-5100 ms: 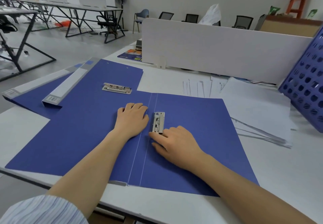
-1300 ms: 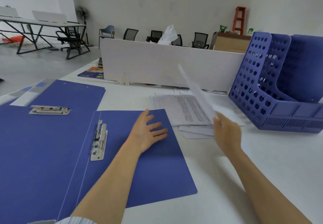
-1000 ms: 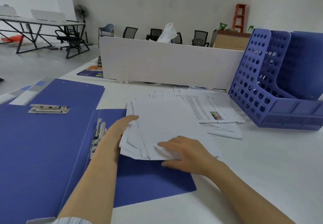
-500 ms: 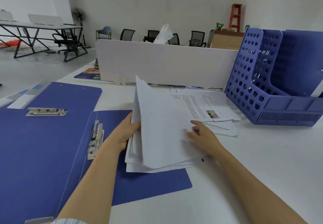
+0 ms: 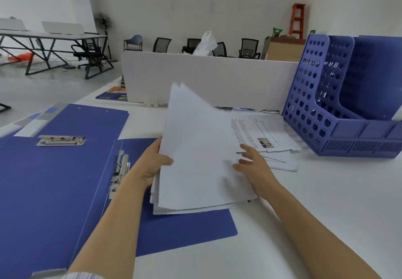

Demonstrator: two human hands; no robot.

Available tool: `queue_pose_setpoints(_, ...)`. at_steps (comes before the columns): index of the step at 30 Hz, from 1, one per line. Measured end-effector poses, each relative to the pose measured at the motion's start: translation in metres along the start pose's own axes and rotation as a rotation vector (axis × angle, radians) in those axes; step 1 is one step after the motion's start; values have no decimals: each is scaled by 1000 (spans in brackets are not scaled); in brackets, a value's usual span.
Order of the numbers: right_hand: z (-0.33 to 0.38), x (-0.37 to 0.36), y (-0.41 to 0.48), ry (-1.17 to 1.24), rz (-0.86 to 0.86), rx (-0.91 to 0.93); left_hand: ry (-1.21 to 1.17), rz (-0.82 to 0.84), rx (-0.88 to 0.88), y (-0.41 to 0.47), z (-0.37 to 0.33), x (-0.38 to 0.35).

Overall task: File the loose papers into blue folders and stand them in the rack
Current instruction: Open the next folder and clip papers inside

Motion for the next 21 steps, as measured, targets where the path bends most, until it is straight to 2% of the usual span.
queue_pose_setpoints(4, 15, 10, -3, 232, 15, 79, -262, 19, -279, -6, -16, 0)
queue_pose_setpoints(7, 27, 8, -12, 251, 49, 200, -225, -67, -390, -13, -30, -4)
queue_pose_setpoints(11, 34, 3, -19, 240, 49, 286, -156, -281, -430, -20, -39, -8)
queue_pose_setpoints(15, 34, 7, -19, 282, -9, 289, -18, -348, -470, -24, -41, -14)
queue_pose_setpoints(18, 34, 7, -20, 281, -9, 295, 26, -352, -495, -25, -40, -18)
queue_pose_setpoints(21, 33, 7, -21, 323, 22, 282, -20, -229, -497, -25, -39, -21)
Point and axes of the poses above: each hand's wrist, its own y-axis towards the middle knuckle, its own x-axis out of the back of the hand, z = x × y, the point moved 2 cm from there along y, towards the middle knuckle
